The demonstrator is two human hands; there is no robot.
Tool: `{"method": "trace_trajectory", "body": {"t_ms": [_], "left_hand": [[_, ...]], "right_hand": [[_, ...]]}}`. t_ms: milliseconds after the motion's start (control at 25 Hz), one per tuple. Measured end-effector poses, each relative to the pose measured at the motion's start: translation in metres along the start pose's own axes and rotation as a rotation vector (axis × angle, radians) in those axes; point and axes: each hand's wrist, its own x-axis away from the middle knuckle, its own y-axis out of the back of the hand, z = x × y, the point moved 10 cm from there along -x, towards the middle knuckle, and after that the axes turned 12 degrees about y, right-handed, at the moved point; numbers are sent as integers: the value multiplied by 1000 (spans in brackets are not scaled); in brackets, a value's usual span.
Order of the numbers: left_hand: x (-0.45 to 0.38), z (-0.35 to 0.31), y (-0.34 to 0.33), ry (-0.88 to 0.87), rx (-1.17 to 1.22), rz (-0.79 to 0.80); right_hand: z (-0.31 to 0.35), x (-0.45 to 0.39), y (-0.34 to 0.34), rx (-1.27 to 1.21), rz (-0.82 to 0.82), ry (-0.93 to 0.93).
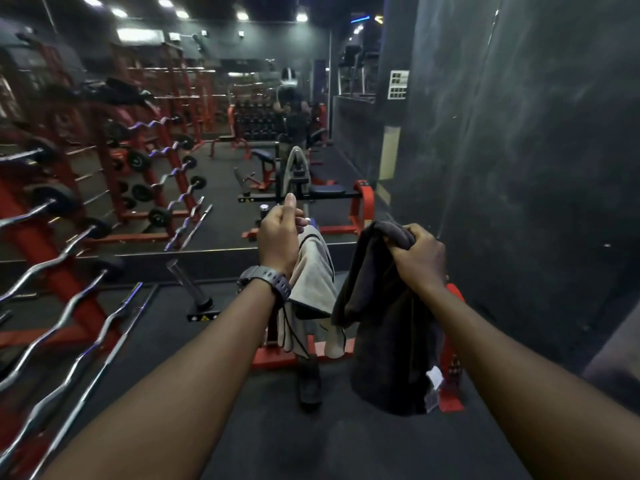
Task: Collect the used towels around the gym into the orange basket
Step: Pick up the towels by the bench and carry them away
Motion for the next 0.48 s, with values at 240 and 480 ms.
{"method": "trace_trajectory", "body": {"t_ms": [240,480], "left_hand": [[-61,27,-67,25,-40,-127],[-136,70,-112,80,-51,-231]], "right_hand": [[-67,-91,-50,-59,141,30],[-119,-170,-107,-44,260,75]]}}
